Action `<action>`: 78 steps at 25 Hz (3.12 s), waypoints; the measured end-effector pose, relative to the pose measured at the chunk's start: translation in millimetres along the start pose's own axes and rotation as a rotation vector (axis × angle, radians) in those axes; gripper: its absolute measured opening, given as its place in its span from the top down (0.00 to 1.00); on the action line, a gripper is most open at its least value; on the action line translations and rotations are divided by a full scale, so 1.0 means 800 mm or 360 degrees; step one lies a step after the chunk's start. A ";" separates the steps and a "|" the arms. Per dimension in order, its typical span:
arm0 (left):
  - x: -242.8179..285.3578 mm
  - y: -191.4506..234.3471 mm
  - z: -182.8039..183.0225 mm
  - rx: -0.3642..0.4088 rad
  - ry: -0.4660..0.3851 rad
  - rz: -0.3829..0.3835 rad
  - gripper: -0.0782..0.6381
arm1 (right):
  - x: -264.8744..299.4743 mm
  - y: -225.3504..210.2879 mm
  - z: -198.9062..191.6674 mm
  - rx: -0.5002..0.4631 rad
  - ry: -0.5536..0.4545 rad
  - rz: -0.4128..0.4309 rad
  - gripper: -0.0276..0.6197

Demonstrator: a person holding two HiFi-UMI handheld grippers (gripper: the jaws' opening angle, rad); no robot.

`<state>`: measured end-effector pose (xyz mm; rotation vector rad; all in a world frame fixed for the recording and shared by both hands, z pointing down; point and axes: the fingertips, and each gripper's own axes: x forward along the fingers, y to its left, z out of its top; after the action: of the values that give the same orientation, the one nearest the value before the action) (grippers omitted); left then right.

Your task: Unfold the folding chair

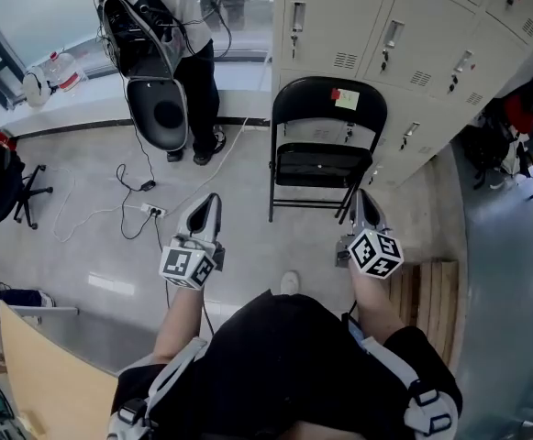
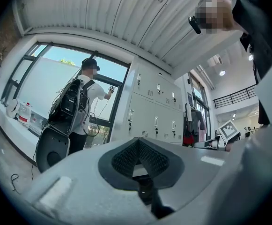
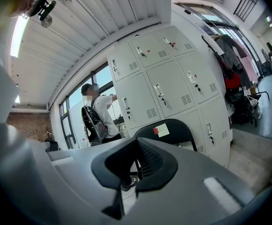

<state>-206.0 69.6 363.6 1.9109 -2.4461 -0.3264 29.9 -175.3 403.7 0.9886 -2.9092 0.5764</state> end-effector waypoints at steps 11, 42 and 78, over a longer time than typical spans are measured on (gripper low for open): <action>0.137 -0.025 -0.020 0.0003 0.0027 -0.0071 0.88 | 0.076 -0.079 0.045 0.0071 -0.0026 -0.0018 0.95; 0.451 0.081 -0.112 -0.0010 0.0351 -0.0514 0.87 | 0.266 -0.136 0.034 0.0330 0.0001 -0.0474 0.95; 0.570 0.050 -0.275 0.0257 0.0951 -0.1186 0.57 | 0.261 -0.148 -0.146 0.0691 0.0338 -0.0931 0.95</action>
<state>-327.1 -393.3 534.7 2.4531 -1.3778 0.4037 -78.9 -343.6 580.4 1.6123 -2.1845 1.1867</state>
